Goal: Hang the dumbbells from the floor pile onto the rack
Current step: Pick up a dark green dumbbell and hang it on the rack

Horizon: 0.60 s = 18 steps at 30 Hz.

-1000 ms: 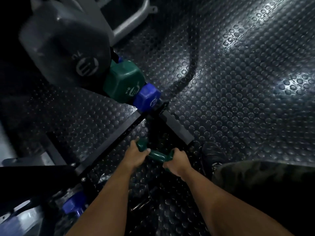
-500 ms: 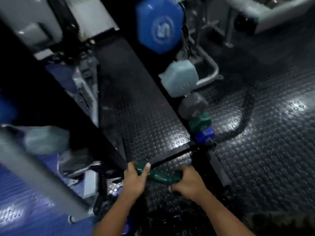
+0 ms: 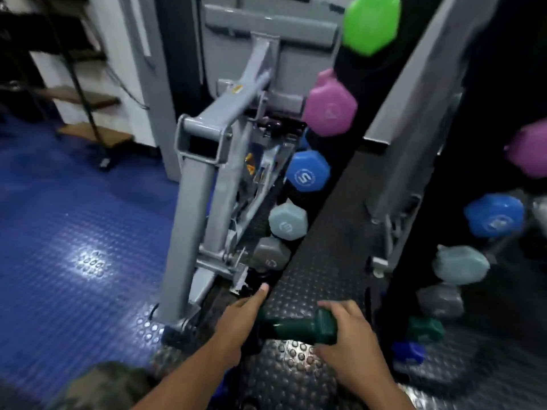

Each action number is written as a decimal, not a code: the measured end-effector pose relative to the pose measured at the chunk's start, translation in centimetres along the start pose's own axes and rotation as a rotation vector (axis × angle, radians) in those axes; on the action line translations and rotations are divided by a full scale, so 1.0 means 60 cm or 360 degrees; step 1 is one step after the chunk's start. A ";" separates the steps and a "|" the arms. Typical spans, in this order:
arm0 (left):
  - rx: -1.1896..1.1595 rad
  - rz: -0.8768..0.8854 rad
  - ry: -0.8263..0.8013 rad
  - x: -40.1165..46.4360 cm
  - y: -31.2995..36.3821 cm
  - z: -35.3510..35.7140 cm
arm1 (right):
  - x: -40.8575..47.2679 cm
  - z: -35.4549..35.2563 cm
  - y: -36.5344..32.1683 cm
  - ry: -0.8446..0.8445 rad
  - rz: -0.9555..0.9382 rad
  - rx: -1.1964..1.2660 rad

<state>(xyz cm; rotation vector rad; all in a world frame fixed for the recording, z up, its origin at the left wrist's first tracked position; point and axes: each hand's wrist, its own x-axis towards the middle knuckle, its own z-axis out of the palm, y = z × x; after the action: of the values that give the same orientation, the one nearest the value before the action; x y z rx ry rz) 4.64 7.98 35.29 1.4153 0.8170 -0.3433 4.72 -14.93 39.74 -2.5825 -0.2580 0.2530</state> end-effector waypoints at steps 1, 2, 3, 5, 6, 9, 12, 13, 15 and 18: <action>-0.0116 -0.0070 0.0003 0.004 -0.006 -0.008 | 0.003 -0.005 -0.018 0.0001 -0.0103 -0.0076; -0.0236 -0.0150 -0.0016 0.006 -0.014 -0.016 | 0.006 -0.011 -0.037 -0.0002 -0.0206 -0.0150; -0.0347 -0.0223 -0.0080 0.010 -0.025 -0.021 | 0.010 -0.019 -0.058 -0.0006 -0.0297 -0.0226; -0.0546 -0.0280 -0.0212 0.003 -0.037 -0.026 | 0.023 -0.033 -0.101 -0.0039 -0.0412 -0.0367; -0.0617 -0.0277 -0.0187 0.010 -0.049 -0.029 | 0.031 -0.038 -0.121 -0.0062 -0.0449 -0.0443; -0.0783 -0.0208 -0.0118 0.018 -0.060 -0.039 | 0.063 -0.044 -0.158 -0.0062 -0.0592 -0.0567; -0.0771 -0.0227 -0.0016 0.004 -0.033 -0.057 | 0.093 -0.031 -0.166 0.0010 -0.0660 -0.0429; -0.0779 -0.0214 -0.0013 0.010 -0.031 -0.060 | 0.101 -0.025 -0.163 0.0043 -0.0671 -0.0387; -0.0813 -0.0227 0.0022 0.012 -0.027 -0.075 | 0.111 -0.001 -0.164 0.0127 -0.0727 -0.0318; -0.0898 -0.0320 0.0088 0.015 -0.028 -0.090 | 0.122 0.046 -0.165 0.0384 -0.0845 -0.0194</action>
<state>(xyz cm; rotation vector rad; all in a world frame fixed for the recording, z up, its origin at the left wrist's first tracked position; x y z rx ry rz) 2.55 13.07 33.72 0.8221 1.0099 -0.2023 9.83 -3.53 41.62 -2.5169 -0.8675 -0.2720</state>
